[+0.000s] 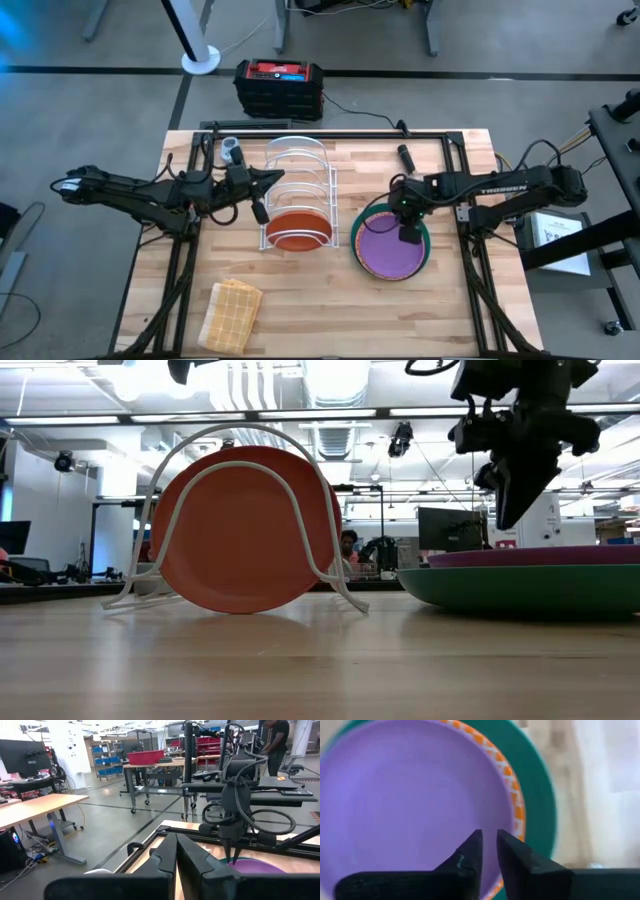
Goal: Sort dishes
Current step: Put the purple plate into the dish rack
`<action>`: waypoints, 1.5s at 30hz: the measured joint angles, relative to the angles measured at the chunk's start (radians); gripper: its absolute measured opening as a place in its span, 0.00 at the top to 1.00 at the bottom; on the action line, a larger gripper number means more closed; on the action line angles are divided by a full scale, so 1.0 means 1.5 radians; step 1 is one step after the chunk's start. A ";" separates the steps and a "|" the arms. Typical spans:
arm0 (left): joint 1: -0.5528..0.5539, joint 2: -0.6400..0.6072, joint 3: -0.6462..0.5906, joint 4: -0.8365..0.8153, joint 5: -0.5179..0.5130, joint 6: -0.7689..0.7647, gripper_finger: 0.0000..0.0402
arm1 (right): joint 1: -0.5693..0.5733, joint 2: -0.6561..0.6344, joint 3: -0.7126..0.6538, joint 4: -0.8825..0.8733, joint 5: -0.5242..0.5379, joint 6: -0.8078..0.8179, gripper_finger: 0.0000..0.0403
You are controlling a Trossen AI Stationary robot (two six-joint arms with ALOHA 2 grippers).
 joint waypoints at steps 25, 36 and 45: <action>0.000 0.001 0.000 0.000 0.000 0.015 1.00 | -0.002 0.000 -0.070 0.105 0.043 0.010 0.73; 0.000 0.001 0.000 0.000 0.000 0.015 1.00 | -0.002 0.000 -0.079 0.122 0.056 0.012 0.70; 0.000 0.001 0.000 0.000 0.000 0.015 1.00 | -0.002 0.000 -0.104 0.140 0.051 0.033 0.74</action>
